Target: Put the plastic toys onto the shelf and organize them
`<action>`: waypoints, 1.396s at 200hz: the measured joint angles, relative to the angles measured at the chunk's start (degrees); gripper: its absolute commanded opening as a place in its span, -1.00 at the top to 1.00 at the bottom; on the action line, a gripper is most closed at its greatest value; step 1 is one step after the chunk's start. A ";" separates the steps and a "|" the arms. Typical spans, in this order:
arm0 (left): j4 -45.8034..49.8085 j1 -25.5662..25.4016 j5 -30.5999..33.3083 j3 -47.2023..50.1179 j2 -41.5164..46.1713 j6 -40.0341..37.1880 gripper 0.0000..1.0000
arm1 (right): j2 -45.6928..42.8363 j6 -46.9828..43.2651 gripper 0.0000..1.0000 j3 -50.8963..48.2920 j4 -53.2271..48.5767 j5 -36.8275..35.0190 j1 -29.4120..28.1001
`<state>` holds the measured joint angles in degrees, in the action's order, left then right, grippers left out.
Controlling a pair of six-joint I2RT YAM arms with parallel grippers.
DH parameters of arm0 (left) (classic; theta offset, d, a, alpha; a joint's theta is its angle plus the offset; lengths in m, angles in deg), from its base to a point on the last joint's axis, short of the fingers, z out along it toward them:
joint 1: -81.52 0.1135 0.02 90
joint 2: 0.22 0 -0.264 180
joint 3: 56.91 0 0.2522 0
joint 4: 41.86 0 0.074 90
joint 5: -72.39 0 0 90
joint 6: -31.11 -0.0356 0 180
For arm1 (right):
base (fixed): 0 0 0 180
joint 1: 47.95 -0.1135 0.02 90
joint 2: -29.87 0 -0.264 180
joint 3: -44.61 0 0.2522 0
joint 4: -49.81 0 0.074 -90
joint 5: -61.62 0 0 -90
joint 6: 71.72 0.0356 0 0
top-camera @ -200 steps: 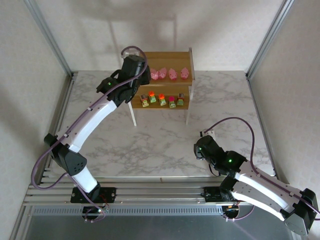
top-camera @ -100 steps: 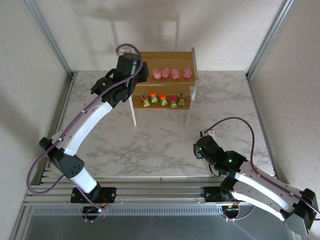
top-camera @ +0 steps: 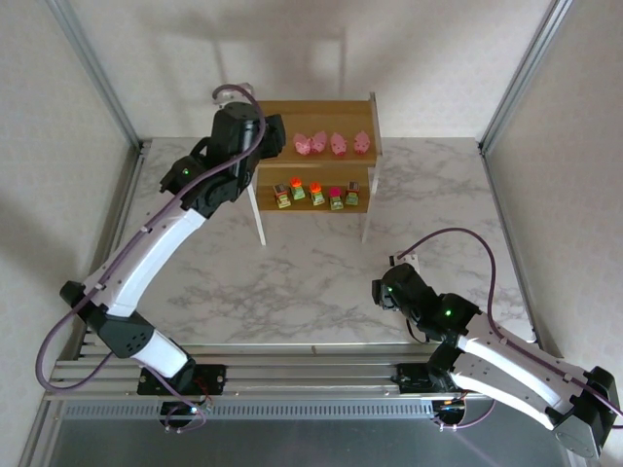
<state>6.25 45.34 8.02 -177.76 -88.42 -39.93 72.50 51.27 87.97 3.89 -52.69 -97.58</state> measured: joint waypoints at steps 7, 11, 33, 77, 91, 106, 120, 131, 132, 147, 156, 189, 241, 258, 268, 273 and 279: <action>-0.39 0.00 0.17 0.52 0.68 -0.15 -0.49 | 0.07 0.09 -0.21 0.00 0.00 -0.04 0.00; -0.61 0.00 0.26 0.85 1.07 -0.26 -0.51 | 0.07 0.11 -0.25 0.00 0.00 -0.04 0.00; -2.10 0.00 1.25 3.28 3.58 -0.98 -0.66 | 0.15 0.66 -0.49 0.00 -0.02 -0.09 0.00; -6.12 0.02 2.97 12.15 9.99 -1.36 -0.99 | 0.76 0.92 -0.91 0.00 -0.22 -1.05 0.15; -7.58 0.26 3.30 15.32 12.02 -1.44 -0.99 | 1.25 1.01 -0.98 0.00 -0.20 -1.22 0.37; -9.31 0.72 3.58 19.02 14.14 -1.42 -0.99 | 2.14 1.14 -0.98 0.00 -0.17 -1.18 1.11; -11.13 1.55 3.54 23.32 16.37 -1.38 -0.99 | 3.19 1.11 -0.98 0.07 -0.17 -1.16 2.25; -12.55 2.32 3.50 26.84 18.08 -1.27 -0.99 | 4.07 0.92 -0.98 0.11 -0.17 -1.14 3.08; -12.72 2.43 3.50 27.39 18.36 -1.22 -0.99 | 4.17 0.90 -0.98 0.13 -0.17 -1.14 3.19; -14.73 3.82 2.84 32.94 21.05 -0.98 -0.99 | 5.53 0.48 -0.98 0.76 -0.24 -1.20 4.46; -15.87 4.79 2.32 36.22 22.64 -0.70 -0.99 | 6.47 -0.11 -0.98 1.70 -0.63 -1.51 5.29; -20.79 9.79 0.87 47.56 27.80 1.68 -0.99 | 8.70 -2.27 -0.98 6.67 -1.07 -3.37 11.43; -34.23 21.75 -9.05 64.59 30.32 3.69 -0.99 | 8.92 -5.01 -0.98 9.99 2.12 -7.32 21.29; -39.65 22.36 -10.10 69.59 30.36 3.30 -0.99 | 9.73 -6.16 -0.98 10.03 4.17 -7.91 24.15; -42.97 22.38 -9.99 72.24 30.36 2.29 -0.99 | 11.10 -7.19 -0.98 10.05 5.97 -8.17 25.66; -44.65 22.40 -9.88 73.42 30.34 1.77 -0.99 | 11.87 -7.98 -0.98 10.05 6.99 -8.33 26.25; -46.95 22.43 -9.46 74.95 30.34 1.01 -0.99 | 12.76 -8.83 -0.98 10.05 8.13 -8.46 26.80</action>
<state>-40.70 67.76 -1.45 -102.81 -58.09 -38.93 85.26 42.44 98.03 12.02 -61.15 -70.78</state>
